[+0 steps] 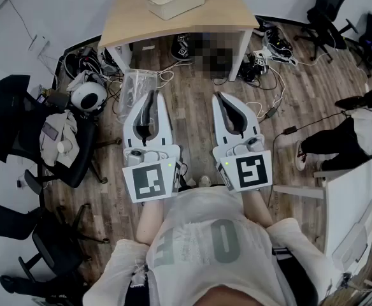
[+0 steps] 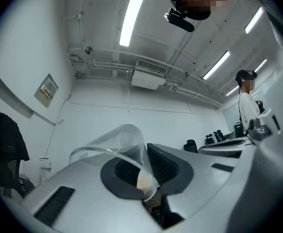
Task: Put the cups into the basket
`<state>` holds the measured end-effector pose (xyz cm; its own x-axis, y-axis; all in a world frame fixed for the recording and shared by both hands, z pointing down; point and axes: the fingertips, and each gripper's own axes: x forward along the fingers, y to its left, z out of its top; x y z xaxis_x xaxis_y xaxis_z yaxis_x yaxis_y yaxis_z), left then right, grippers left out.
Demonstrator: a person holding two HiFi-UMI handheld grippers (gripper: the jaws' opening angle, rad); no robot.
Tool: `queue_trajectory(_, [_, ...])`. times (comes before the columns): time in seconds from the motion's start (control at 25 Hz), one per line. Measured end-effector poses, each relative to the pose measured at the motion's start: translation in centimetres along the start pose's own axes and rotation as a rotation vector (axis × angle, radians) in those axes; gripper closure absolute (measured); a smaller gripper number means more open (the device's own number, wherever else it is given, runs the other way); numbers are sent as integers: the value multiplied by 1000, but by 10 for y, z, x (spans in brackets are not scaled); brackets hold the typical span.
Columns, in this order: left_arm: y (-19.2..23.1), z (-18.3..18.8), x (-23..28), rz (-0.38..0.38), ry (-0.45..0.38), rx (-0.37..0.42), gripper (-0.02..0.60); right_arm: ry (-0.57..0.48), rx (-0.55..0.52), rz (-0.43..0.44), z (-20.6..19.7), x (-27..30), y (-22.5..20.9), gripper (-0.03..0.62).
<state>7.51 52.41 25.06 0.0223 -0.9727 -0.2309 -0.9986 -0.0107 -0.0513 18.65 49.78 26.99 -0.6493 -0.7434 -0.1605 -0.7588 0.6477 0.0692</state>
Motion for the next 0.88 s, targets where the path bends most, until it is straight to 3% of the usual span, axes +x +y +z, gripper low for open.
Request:
queue_trajectory(0.36, [8,-2,7,5,-2,11,547,-14,-25,2,-1,9,-4,597])
queue_trajectory(0.88, [32,-19,18,81,25,7,547,25,60,34,-24,25,-21,597])
